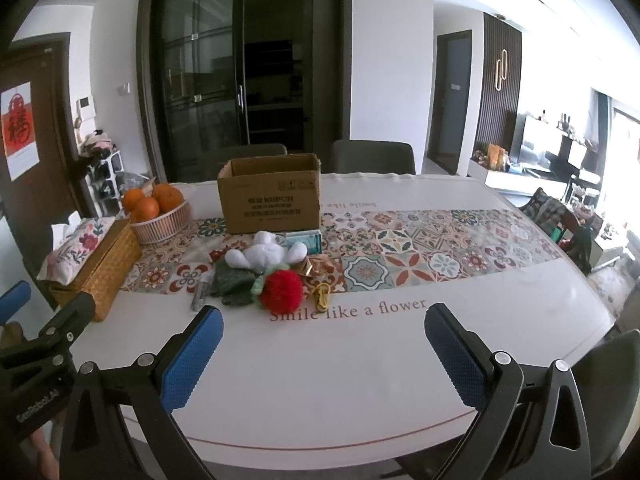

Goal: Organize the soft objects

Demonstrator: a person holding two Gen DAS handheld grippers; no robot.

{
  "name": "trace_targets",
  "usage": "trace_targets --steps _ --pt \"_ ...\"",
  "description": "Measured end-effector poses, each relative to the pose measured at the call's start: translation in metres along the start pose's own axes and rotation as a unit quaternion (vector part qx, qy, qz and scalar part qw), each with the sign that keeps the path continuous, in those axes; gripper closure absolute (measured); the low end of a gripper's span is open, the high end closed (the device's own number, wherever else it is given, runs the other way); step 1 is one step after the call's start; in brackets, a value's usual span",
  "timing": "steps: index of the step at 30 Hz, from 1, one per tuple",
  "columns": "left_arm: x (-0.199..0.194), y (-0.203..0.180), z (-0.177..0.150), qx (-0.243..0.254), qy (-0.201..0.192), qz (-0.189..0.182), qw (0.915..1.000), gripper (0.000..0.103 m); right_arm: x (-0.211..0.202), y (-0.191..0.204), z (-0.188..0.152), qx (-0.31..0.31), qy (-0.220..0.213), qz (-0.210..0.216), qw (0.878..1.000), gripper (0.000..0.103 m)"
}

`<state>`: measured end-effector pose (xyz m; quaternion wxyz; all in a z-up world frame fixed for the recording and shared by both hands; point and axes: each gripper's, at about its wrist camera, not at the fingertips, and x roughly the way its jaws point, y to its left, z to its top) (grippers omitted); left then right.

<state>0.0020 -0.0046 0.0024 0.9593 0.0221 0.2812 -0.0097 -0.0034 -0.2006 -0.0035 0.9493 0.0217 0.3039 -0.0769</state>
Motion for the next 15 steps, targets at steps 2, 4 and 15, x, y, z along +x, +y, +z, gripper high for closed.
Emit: trace_targets --steps 2,4,15 --pt "-0.0002 -0.0002 -0.0003 0.000 -0.001 0.000 1.0000 0.000 0.0003 -0.0004 0.0006 0.000 0.001 0.000 1.000 0.001" --pt "-0.0003 -0.0001 -0.0003 0.000 -0.002 0.000 1.0000 0.000 -0.0002 0.0003 0.0001 0.000 0.001 0.001 1.000 0.001" --pt "-0.0003 -0.0009 -0.0009 0.001 -0.001 0.001 1.0000 0.000 0.0003 0.0009 0.0004 0.000 0.000 0.000 1.000 0.001"
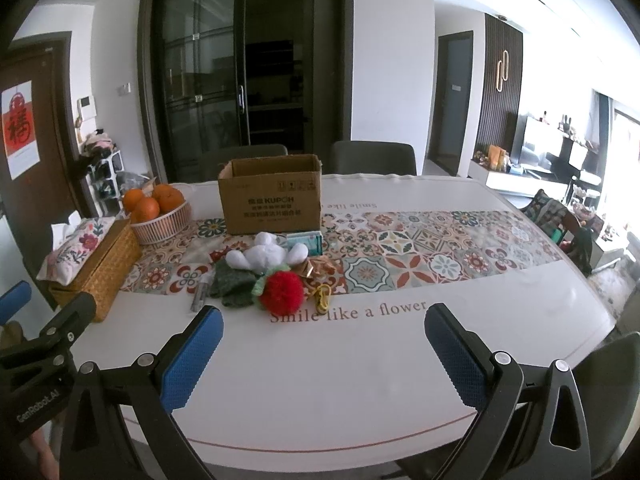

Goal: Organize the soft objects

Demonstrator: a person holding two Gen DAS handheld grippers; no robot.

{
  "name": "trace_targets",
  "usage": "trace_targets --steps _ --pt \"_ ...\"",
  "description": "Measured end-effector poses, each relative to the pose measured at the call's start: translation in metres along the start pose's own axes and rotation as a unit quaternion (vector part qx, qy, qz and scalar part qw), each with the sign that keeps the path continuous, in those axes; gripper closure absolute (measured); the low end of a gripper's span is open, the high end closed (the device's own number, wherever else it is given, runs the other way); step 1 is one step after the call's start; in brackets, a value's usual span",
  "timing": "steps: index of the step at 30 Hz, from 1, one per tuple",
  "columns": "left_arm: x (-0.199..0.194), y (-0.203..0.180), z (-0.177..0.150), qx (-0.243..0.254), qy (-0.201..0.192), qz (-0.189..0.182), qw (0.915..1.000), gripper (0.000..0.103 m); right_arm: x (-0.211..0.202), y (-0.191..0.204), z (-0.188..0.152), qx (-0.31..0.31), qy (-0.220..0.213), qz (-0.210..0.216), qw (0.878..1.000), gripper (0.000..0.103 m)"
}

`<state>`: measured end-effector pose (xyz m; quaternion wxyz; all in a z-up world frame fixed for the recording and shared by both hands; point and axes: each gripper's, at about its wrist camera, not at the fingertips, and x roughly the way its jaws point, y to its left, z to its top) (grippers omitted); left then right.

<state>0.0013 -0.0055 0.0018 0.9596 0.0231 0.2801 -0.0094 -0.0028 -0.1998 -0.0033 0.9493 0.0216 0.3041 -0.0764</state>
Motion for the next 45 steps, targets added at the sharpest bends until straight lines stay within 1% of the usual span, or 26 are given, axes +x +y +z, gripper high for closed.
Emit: trace_targets --steps 20,24,30,33,38,40,45 --pt "0.001 -0.001 0.000 0.000 0.001 -0.002 1.0000 0.000 0.001 0.000 0.001 -0.001 0.001 0.001 1.000 0.001" --pt "0.005 -0.003 0.000 0.000 0.009 0.001 1.0000 0.000 0.008 -0.004 0.002 -0.003 0.006 0.004 1.000 0.001" --pt "0.023 -0.008 -0.006 -0.004 0.040 0.006 0.9992 0.000 0.025 -0.005 0.000 -0.014 0.021 0.015 1.000 0.001" --pt "0.032 -0.011 -0.010 -0.009 0.055 0.014 0.9983 0.000 0.036 -0.004 -0.003 -0.020 0.030 0.024 0.999 0.001" --pt "0.045 -0.012 -0.012 -0.019 0.065 0.028 0.9973 0.000 0.058 -0.001 -0.004 -0.022 0.040 0.050 0.998 0.001" --pt "0.052 -0.010 -0.012 -0.021 0.073 0.032 0.9966 0.000 0.070 0.000 -0.002 -0.018 0.054 0.058 0.997 0.001" --pt "0.082 -0.004 -0.002 -0.012 0.083 0.026 0.9961 0.000 0.104 0.014 0.004 -0.021 0.072 0.073 0.995 0.001"
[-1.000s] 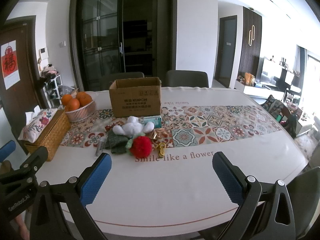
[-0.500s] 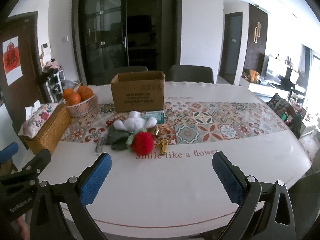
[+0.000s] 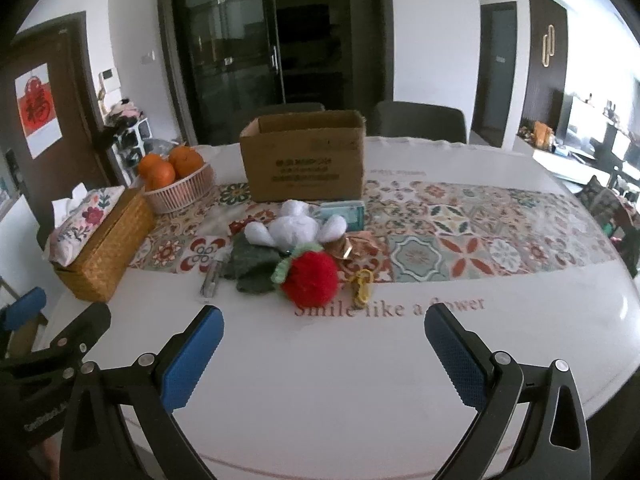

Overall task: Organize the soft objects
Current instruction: 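Grasp the wrapped snack bar with the left tool while the right tool grasps the red pompom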

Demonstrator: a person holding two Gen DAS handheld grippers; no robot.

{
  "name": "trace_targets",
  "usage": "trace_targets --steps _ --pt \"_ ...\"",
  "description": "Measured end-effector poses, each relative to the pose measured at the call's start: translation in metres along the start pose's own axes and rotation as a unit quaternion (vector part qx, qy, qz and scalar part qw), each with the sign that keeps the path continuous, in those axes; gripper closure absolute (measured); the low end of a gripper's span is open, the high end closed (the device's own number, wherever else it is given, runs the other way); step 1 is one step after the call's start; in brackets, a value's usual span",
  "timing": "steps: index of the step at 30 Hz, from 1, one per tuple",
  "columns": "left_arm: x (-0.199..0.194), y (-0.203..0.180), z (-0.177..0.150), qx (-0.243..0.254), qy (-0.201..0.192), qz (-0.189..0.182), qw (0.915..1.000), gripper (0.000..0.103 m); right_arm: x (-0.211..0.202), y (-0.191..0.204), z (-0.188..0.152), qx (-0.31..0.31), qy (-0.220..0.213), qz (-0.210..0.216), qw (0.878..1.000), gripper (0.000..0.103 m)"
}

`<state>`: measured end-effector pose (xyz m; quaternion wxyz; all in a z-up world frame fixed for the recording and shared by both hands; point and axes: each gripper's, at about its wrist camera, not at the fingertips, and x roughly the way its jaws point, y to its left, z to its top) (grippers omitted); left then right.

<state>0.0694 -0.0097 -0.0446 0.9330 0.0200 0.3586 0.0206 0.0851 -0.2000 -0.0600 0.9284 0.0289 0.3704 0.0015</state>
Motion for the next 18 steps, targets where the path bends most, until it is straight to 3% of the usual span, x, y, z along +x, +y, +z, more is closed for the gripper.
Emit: trace_targets --steps 3,6,11,13,18 --pt "0.029 0.004 0.012 0.013 0.017 -0.009 0.9997 0.006 0.028 0.005 0.010 0.010 0.024 0.006 1.000 0.002" --pt "0.063 0.006 0.026 0.014 0.051 -0.038 0.9979 0.007 0.057 0.010 0.021 0.019 0.053 0.012 0.998 0.003" --pt "0.107 0.006 0.035 0.027 0.096 -0.053 0.9935 0.009 0.097 0.011 0.028 0.042 0.105 0.016 0.994 0.004" --pt "0.124 0.006 0.036 0.021 0.122 -0.065 0.9901 0.016 0.115 0.014 0.031 0.032 0.128 0.015 0.991 0.009" --pt "0.160 0.002 0.040 0.017 0.146 -0.059 0.9874 0.020 0.151 0.014 0.036 0.024 0.166 0.025 0.986 0.015"
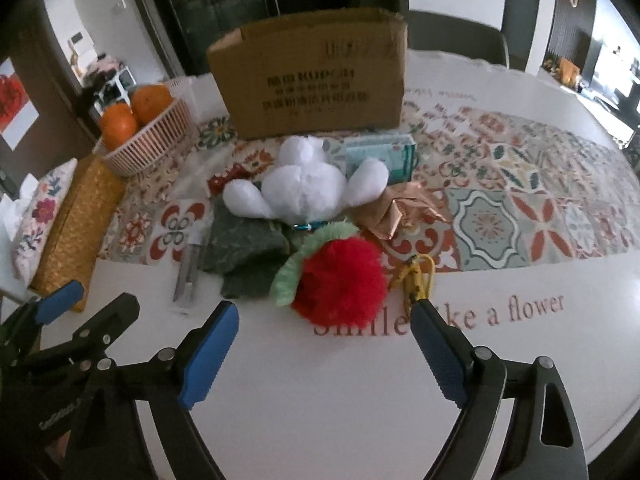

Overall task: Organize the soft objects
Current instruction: 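Grasp the wrapped snack bar with the left tool while the right tool grasps the red pompom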

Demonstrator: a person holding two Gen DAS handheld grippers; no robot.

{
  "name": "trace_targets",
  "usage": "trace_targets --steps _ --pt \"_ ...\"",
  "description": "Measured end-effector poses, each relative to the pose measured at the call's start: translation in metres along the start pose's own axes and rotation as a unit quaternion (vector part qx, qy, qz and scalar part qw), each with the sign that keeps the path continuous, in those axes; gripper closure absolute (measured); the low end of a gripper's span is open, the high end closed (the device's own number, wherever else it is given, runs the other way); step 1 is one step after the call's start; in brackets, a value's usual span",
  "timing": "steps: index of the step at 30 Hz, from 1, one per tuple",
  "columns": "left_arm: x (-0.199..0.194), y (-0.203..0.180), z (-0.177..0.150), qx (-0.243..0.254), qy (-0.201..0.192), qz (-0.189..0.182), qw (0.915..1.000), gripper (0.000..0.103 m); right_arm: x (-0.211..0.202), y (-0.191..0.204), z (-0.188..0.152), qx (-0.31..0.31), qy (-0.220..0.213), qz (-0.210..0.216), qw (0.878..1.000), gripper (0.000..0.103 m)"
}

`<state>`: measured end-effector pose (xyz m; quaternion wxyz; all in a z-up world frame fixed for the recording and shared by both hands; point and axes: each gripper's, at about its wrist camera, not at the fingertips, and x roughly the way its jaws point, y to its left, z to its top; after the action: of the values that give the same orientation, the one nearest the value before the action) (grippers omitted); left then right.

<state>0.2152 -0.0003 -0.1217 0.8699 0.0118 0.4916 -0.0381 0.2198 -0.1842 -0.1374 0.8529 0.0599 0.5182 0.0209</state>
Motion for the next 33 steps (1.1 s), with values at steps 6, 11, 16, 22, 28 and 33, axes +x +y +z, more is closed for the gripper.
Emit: trace_targets --steps 6,11,16,22,28,33 --pt "0.036 0.004 0.008 -0.025 0.050 -0.023 0.9982 0.030 0.035 -0.004 0.014 -0.003 0.054 0.008 0.998 0.024" --pt "0.062 0.004 0.008 -0.026 0.079 -0.017 0.9964 0.035 0.056 -0.003 0.019 -0.020 0.081 -0.007 0.996 0.025" --pt "0.080 0.003 0.012 -0.019 0.093 -0.014 0.9954 0.042 0.076 -0.007 0.019 -0.010 0.110 0.003 0.994 0.029" --pt "0.098 0.002 0.021 -0.019 0.106 -0.021 0.9939 0.047 0.093 -0.007 0.024 -0.010 0.122 0.008 0.992 0.034" --pt "0.112 -0.001 0.025 -0.016 0.120 -0.024 0.9923 0.069 0.104 -0.006 0.028 -0.010 0.127 0.013 0.992 0.042" --pt "0.117 0.000 0.023 -0.016 0.122 -0.046 0.9913 0.078 0.106 -0.002 0.030 -0.020 0.123 0.009 0.992 0.049"
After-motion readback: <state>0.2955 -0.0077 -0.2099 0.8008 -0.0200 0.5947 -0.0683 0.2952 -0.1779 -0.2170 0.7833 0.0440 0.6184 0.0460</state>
